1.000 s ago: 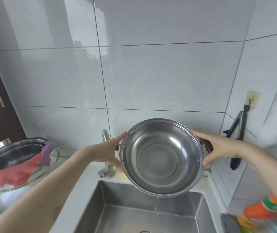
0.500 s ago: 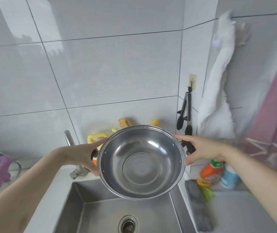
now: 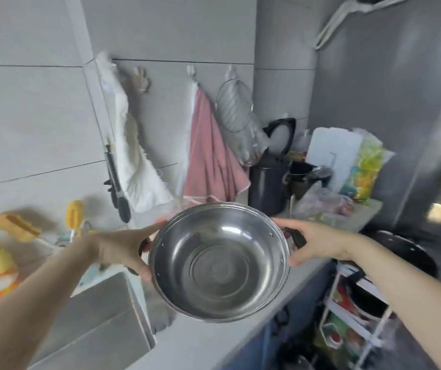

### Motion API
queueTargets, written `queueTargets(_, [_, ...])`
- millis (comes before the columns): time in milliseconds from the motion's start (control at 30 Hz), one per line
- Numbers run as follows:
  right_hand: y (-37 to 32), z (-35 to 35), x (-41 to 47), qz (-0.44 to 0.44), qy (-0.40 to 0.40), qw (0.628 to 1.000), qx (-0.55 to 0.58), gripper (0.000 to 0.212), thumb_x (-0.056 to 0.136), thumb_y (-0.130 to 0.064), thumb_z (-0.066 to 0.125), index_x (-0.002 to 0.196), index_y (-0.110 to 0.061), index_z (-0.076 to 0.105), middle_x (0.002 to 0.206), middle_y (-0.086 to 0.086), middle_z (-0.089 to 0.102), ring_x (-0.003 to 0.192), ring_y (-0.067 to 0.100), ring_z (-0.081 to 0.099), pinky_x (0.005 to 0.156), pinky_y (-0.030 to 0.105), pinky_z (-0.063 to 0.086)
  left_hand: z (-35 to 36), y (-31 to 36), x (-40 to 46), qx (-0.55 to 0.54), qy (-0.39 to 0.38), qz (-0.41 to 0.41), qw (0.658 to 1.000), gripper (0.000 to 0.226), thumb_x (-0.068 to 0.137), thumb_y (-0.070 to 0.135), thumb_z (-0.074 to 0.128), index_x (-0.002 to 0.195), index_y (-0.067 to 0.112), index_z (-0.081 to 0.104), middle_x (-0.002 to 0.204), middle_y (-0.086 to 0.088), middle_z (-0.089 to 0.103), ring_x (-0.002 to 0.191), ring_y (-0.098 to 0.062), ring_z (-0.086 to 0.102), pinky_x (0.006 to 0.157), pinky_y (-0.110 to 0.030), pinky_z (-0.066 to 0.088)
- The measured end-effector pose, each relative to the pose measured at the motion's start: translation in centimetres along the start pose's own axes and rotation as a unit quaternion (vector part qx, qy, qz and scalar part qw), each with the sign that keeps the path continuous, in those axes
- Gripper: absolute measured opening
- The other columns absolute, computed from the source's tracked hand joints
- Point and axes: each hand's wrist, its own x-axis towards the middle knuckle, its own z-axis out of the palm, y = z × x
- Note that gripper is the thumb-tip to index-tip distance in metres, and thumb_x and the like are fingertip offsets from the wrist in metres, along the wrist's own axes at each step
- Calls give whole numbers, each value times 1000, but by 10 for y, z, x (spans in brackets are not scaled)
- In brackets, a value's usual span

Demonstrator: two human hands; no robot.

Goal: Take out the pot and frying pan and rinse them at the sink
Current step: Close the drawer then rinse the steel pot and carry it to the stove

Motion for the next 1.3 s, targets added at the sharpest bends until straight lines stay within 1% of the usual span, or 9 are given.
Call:
queueTargets(200, [86, -89, -183, 106, 112, 988, 2, 99, 61, -27, 93, 137, -62, 39, 139, -25, 50, 120, -4, 50, 99, 22, 44, 86, 165, 104, 58, -118, 123, 984, 107, 75, -11, 75, 137, 55, 18, 70, 15, 64, 61, -5, 54, 57, -24, 47])
queueTargets(333, [142, -128, -299, 165, 194, 967, 2, 107, 52, -42, 96, 139, -61, 36, 143, -24, 47, 133, 3, 44, 113, 37, 38, 140, 274, 172, 87, -186, 198, 958, 109, 73, -6, 78, 139, 60, 22, 107, -8, 68, 78, -13, 59, 59, -30, 47])
queueTargets(467, [185, -155, -402, 202, 278, 939, 23, 106, 54, -33, 96, 141, -53, 40, 144, -24, 48, 132, 1, 45, 110, 39, 42, 195, 375, 246, 116, -240, 237, 934, 109, 73, -3, 80, 144, 54, 18, 96, 25, 68, 83, 2, 63, 69, -28, 53])
queueTargets(600, [215, -178, -483, 233, 327, 914, 58, 94, 68, -15, 90, 141, -50, 42, 141, -26, 49, 133, 0, 45, 108, 41, 44, 254, 472, 314, 177, -267, 298, 899, 123, 59, 31, 95, 144, 63, 12, 144, 21, 47, 136, -14, 44, 112, -52, 37])
queueTargets(733, [255, -211, -543, 274, 378, 881, 75, 88, 71, -15, 88, 132, -60, 43, 137, -23, 54, 131, 4, 49, 109, 40, 44, 310, 564, 391, 204, -303, 349, 863, 126, 56, 37, 96, 144, 64, 10, 140, 15, 53, 130, -22, 51, 103, -59, 43])
queueTargets(933, [304, -262, -624, 332, 464, 815, 99, 88, 71, -11, 86, 133, -55, 42, 126, -24, 60, 127, 13, 53, 105, 26, 44, 391, 718, 468, 245, -354, 378, 819, 123, 58, 29, 92, 142, 64, 9, 130, 17, 57, 98, -6, 60, 83, -33, 54])
queueTargets(1067, [346, -274, -685, 361, 490, 787, 104, 78, 71, -14, 87, 125, -58, 51, 133, -21, 57, 132, 17, 48, 111, 39, 40, 465, 807, 502, 271, -401, 404, 776, 112, 70, 13, 86, 139, 65, 15, 134, 21, 52, 90, -5, 59, 63, -23, 47])
queueTargets(1233, [405, -291, -765, 396, 501, 756, 142, 71, 80, -9, 79, 116, -59, 44, 115, -37, 52, 97, -27, 51, 85, 13, 44, 573, 899, 536, 287, -439, 415, 743, 117, 72, 6, 84, 149, 54, 9, 139, 13, 49, 102, -10, 58, 64, -22, 48])
queueTargets(1300, [429, -304, -797, 401, 502, 752, 148, 71, 80, -10, 79, 118, -59, 42, 115, -37, 51, 99, -23, 52, 76, 9, 48, 615, 936, 551, 282, -448, 421, 736, 117, 73, 4, 83, 150, 52, 10, 140, 15, 47, 102, -5, 55, 62, -17, 48])
